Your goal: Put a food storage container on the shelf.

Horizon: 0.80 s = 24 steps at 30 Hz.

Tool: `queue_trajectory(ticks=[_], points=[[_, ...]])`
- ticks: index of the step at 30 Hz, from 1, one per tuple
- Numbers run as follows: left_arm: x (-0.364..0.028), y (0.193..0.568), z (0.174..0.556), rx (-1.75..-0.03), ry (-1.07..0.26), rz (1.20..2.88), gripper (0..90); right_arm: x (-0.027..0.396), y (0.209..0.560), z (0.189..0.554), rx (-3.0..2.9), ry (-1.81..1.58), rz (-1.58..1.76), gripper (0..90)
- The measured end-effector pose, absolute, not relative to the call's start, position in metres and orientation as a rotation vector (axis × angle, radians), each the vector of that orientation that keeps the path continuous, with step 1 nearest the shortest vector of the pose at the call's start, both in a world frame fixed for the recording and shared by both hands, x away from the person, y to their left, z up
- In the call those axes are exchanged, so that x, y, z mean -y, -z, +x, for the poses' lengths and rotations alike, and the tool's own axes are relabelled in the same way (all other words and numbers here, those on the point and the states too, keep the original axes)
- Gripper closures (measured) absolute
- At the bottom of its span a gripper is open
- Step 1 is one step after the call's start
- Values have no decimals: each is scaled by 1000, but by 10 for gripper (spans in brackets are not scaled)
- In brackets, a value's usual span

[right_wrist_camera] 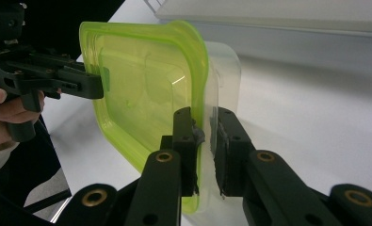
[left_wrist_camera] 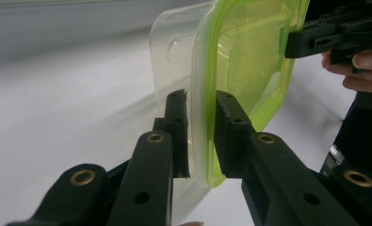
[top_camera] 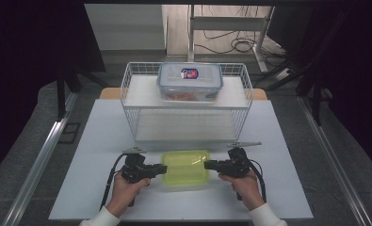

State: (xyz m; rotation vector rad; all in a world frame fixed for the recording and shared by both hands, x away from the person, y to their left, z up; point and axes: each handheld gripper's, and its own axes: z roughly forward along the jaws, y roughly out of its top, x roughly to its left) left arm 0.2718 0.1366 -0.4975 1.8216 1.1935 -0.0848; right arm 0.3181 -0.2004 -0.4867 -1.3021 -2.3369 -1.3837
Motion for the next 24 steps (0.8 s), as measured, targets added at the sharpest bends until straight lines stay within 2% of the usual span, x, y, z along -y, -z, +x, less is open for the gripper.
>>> queue_trajectory(ticks=[24], points=[[-139,465,265,-1101,3,1822,774,200,455,307,2418,1491,-1233,794]])
